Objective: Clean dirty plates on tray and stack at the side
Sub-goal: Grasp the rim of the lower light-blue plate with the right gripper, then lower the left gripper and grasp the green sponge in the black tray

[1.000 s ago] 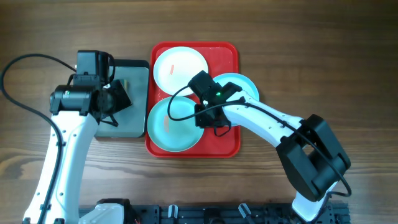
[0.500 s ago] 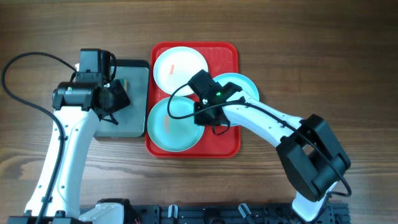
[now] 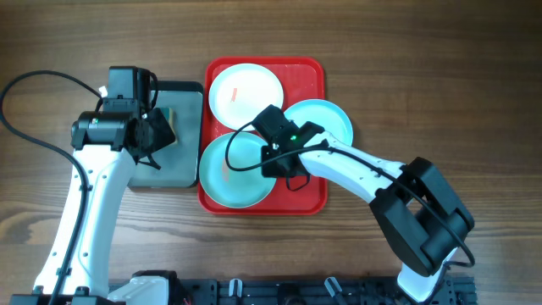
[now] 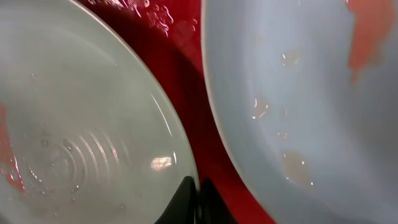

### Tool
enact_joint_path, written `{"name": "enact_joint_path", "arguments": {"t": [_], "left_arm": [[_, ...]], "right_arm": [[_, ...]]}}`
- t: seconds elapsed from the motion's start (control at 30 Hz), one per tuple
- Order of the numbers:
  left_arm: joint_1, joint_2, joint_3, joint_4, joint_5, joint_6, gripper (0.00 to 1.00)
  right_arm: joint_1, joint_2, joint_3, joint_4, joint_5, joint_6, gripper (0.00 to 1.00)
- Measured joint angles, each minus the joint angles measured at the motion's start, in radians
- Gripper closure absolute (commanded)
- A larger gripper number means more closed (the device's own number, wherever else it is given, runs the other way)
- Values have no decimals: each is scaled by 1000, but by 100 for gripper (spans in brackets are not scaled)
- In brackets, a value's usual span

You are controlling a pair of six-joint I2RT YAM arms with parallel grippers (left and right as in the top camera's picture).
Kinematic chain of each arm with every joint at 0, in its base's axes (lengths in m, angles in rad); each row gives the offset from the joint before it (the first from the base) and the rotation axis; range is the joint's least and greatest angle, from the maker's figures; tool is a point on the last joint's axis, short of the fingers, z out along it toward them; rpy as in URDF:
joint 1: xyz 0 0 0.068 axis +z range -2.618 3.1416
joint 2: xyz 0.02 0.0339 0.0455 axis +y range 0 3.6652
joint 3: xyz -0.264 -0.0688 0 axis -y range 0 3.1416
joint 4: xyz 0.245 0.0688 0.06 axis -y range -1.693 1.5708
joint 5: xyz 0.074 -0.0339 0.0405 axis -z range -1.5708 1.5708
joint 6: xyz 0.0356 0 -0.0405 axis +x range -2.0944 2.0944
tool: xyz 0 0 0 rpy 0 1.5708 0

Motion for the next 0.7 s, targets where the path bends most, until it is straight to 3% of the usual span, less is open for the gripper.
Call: {"name": "enact_joint_path", "arguments": {"t": [0.13, 0.27, 0.5, 0.7], "left_arm": [[0, 0, -30, 35, -3, 0, 47], [0, 1, -104, 132, -3, -3, 37], [11, 8, -235, 364, -2, -11, 41], [65, 79, -243, 467, 0, 26, 37]], "right_arm": [[0, 0, 0, 16, 14, 0, 96], [0, 0, 0, 17, 18, 0, 96], [0, 0, 0, 18, 19, 0, 96], [0, 0, 0, 18, 19, 0, 96]]}}
